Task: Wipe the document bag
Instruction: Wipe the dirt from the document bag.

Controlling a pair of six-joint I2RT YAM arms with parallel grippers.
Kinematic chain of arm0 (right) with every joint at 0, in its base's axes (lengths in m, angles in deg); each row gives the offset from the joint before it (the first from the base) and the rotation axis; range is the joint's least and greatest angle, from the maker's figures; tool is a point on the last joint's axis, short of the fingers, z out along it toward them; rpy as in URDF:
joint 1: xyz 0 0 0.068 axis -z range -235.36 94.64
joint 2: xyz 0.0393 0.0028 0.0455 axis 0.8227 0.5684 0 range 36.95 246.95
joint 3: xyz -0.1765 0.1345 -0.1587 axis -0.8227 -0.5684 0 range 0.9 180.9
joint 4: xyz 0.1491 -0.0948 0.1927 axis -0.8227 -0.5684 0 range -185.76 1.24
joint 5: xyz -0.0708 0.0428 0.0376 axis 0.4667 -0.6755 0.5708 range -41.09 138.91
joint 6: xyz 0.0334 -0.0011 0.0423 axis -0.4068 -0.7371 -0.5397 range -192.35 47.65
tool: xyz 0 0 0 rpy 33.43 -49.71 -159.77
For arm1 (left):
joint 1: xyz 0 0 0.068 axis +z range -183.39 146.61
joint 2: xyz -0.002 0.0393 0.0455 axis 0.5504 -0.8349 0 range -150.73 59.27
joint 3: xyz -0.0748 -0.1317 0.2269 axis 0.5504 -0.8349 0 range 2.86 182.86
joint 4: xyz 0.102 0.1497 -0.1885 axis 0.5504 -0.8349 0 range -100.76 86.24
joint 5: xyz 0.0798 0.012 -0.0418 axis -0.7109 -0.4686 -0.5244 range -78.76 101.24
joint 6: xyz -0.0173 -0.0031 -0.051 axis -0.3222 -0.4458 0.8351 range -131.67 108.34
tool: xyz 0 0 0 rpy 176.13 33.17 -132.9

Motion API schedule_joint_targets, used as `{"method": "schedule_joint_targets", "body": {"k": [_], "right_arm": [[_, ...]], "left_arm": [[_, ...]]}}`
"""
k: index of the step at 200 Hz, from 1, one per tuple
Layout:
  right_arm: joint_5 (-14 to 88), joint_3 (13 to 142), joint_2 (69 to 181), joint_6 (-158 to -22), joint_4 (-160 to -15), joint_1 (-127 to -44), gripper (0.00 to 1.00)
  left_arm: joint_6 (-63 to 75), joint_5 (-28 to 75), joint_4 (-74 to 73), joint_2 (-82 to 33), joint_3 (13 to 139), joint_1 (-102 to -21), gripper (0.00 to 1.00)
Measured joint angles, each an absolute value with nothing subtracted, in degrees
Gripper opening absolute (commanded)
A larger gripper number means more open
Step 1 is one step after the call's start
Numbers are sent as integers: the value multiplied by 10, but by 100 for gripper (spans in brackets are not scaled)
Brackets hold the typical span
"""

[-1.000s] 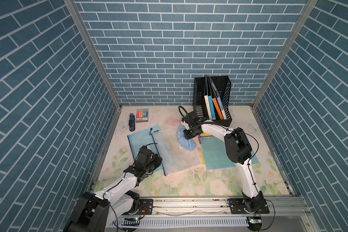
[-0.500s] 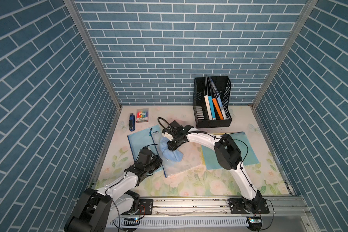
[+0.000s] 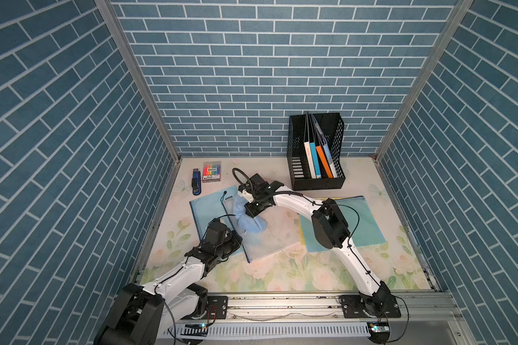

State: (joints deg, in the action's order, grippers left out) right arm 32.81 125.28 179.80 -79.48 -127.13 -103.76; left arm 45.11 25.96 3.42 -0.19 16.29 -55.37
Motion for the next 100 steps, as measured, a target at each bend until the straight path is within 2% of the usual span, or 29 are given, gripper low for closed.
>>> {"method": "schedule_joint_targets", "body": {"k": [55, 100], "right_arm": [[394, 1357, 1852, -794, -1303, -929, 14], [389, 1382, 1871, -794, -1315, -942, 14]], "left_arm": [[452, 263, 32, -1, 159, -554, 0], [451, 274, 35, -7, 159, -554, 0]]}}
